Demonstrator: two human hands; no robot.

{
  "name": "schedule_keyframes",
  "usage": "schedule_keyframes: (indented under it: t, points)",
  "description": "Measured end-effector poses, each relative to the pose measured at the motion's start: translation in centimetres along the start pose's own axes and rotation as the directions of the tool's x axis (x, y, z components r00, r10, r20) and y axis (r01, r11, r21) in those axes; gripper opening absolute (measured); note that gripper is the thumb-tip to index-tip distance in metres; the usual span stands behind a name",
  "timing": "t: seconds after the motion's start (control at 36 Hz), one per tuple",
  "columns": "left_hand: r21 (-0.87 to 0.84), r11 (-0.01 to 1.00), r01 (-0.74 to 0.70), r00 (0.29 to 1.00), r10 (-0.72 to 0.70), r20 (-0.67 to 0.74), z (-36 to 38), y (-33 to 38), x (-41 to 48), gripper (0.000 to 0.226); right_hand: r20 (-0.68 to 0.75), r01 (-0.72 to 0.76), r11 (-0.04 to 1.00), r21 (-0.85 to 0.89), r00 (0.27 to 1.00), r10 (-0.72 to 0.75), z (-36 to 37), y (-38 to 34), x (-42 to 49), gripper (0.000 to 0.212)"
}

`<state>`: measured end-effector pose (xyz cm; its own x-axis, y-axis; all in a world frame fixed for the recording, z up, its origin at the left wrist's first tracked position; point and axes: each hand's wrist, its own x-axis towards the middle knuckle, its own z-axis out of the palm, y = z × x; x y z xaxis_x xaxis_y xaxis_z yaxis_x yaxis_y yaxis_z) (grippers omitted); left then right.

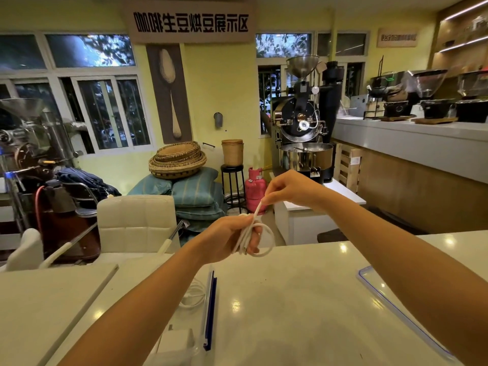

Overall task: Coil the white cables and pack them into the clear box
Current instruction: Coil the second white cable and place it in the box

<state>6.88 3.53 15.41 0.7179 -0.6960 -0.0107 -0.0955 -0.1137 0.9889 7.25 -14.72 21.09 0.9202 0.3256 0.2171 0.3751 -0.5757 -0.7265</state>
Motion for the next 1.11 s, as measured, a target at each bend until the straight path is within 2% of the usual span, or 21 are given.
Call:
schedule_keyframes:
  t: [0.25,0.31,0.42,0.56,0.64,0.83,0.92,1.11]
  points:
    - [-0.139,0.989,-0.041,0.982,0.066,0.179,0.3,1.3,0.4,0.03,0.0,0.023,0.965,0.26,1.0,-0.024,0.5,2.0,0.6,0.023]
    - [-0.211,0.976,-0.048,0.966,0.099,0.24,0.2,1.7,0.5,0.022,0.054,0.0,0.918,0.395,0.998,-0.023,1.0,2.3,0.7,0.025]
    - [-0.338,0.941,-0.021,0.936,0.137,0.323,0.2,1.9,0.8,0.022,0.173,-0.066,0.759,0.648,0.983,-0.062,2.5,2.5,0.8,0.029]
    - [-0.435,0.899,-0.042,0.902,0.221,0.371,-0.2,1.7,0.9,0.015,0.27,-0.161,0.653,0.74,0.96,-0.069,4.0,2.8,0.4,0.036]
    - [-0.428,0.9,-0.08,0.918,0.233,0.32,-0.4,1.6,0.8,0.016,0.285,-0.184,0.628,0.757,0.956,-0.064,4.4,2.7,0.4,0.035]
    - [-0.333,0.934,-0.133,0.986,0.159,0.053,-0.9,1.5,0.9,0.022,0.219,-0.195,0.586,0.787,0.975,0.03,4.6,3.3,1.2,0.03]
    - [-0.256,0.957,-0.134,0.991,0.133,-0.021,-0.7,1.6,0.9,0.021,0.217,-0.212,0.568,0.795,0.974,0.06,4.6,3.4,1.2,0.031]
    - [-0.212,0.97,-0.118,0.981,0.082,-0.173,-1.1,1.7,1.0,0.033,0.222,-0.283,0.498,0.819,0.958,0.18,4.1,3.5,1.2,0.028]
